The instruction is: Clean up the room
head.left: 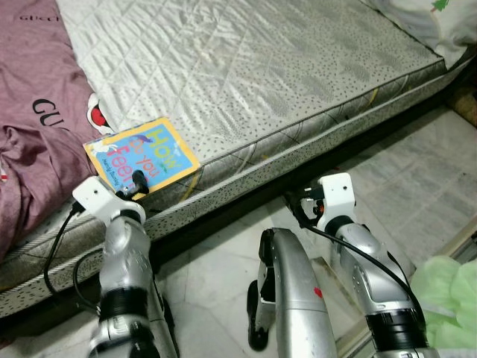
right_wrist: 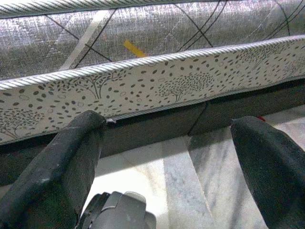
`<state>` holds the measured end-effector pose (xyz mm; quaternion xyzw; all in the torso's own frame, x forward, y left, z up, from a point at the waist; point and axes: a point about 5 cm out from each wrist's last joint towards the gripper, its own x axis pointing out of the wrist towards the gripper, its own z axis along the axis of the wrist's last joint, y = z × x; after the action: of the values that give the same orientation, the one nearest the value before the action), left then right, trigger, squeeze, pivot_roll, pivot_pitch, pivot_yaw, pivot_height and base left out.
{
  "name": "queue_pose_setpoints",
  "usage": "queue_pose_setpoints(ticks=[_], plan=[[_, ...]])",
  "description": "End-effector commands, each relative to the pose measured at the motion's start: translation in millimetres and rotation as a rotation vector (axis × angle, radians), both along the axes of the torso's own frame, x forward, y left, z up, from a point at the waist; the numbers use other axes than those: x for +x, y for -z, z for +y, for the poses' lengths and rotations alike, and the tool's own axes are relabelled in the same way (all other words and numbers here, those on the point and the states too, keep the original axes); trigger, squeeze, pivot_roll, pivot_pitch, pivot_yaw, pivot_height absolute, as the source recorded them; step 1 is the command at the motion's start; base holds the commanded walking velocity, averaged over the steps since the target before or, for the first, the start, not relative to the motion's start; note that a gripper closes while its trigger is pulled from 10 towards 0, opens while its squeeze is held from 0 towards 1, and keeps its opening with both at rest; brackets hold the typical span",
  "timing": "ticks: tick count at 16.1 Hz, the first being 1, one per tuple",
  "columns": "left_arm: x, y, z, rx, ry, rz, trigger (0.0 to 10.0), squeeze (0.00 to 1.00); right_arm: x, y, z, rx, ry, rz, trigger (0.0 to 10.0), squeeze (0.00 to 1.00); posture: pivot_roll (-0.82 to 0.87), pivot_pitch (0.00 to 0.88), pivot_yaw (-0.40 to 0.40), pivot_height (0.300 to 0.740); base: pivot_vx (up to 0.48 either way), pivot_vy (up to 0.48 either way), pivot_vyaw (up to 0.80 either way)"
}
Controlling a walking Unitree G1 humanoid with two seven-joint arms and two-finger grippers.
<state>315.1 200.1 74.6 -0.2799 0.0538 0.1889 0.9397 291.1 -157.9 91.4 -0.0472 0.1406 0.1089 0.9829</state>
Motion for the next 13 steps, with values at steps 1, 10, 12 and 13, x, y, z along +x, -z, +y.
queue_pose_setpoints(ticks=[1, 10, 12, 13], plan=[[0.1, 18.5, -4.9, -0.084, 0.043, 0.061, 4.2, 0.00, 1.2, -1.6, -1.8, -0.010, 0.012, -0.017, 10.0, 0.00, -0.11, 0.158, -0.105, 0.488, 0.000, 0.000, 0.00], [15.2, 19.8, 1.5, -0.184, 0.059, 0.010, 0.0, 0.00, 4.8, -15.9, 28.9, 0.123, -0.188, -0.111, 10.0, 0.00, -0.09, 0.105, -0.087, 0.488, 0.000, 0.000, 0.18], [19.0, 18.0, 0.7, -0.226, 0.083, -0.017, 0.0, 0.00, 7.2, -16.8, 26.4, 0.125, -0.166, -0.121, 10.0, 0.00, -0.09, 0.102, -0.081, 0.488, 0.000, 0.000, 0.00], [20.1, 17.8, 0.1, -0.239, 0.094, -0.022, 0.0, 0.00, 8.0, -17.3, 25.3, 0.125, -0.162, -0.125, 10.0, 0.00, -0.09, 0.101, -0.081, 0.488, 0.000, 0.000, 0.00]])
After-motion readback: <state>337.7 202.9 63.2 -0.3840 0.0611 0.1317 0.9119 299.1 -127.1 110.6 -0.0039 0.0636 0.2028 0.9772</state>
